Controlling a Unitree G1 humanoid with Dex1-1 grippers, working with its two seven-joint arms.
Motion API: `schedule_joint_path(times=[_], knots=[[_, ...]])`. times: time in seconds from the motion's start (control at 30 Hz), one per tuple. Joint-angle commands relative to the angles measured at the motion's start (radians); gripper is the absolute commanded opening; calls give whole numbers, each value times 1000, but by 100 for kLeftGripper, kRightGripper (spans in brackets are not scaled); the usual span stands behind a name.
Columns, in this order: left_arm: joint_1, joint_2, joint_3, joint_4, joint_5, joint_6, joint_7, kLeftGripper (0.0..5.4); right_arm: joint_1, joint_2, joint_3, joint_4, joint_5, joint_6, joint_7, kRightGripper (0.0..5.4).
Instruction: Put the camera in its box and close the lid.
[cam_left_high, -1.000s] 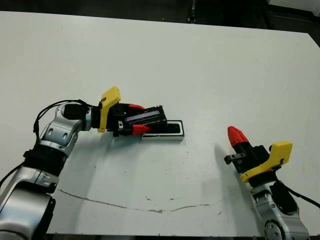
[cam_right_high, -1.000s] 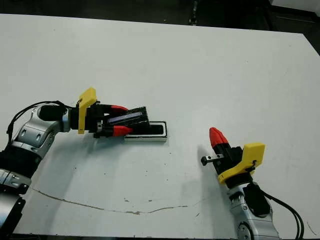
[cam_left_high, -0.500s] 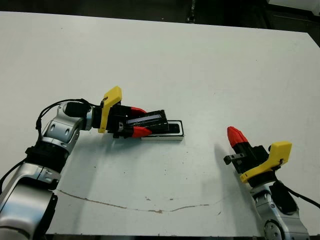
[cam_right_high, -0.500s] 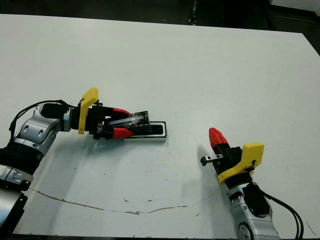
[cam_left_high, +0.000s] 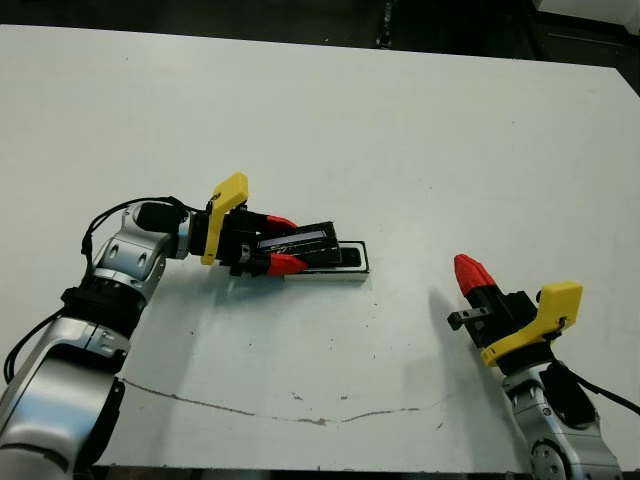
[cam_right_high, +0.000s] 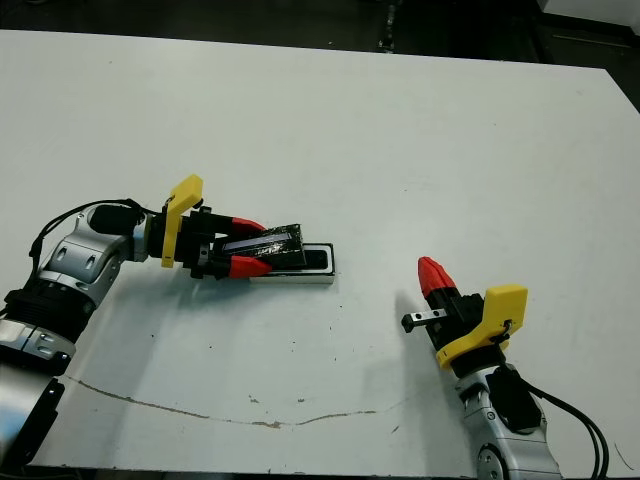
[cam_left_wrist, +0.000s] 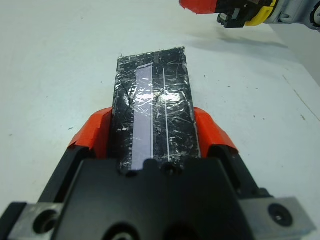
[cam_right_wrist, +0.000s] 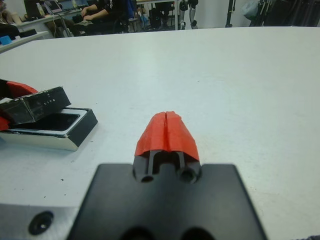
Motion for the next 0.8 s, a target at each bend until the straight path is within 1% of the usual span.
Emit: schedule_joint_path(times=[0.03, 0.2, 0.33, 0.53, 0.67, 0.77, 0.8], knots=[[63, -46, -74, 40, 69, 1, -4, 312, 5, -14, -12, -5, 16, 14, 1, 0], [81, -51, -75, 24, 63, -28, -10, 312, 2, -18, -10, 5, 8, -3, 6, 0], [97, -49, -71, 5, 52, -24, -14, 312, 4, -18, -8, -8, 5, 14, -7, 0], [120, -43, -69, -32, 49, -31, 1, 312, 3, -18, -8, -6, 8, 11, -4, 0], [126, -49, -71, -38, 64, -52, 43, 312, 3, -19, -9, -3, 11, 10, -1, 0], [130, -61, -79, -43, 95, -42, 126, 312, 5, -20, -9, -6, 7, 10, -4, 0], [133, -65, -87, -54, 117, -49, 165, 312, 5, -20, -9, -6, 8, 11, -4, 0]])
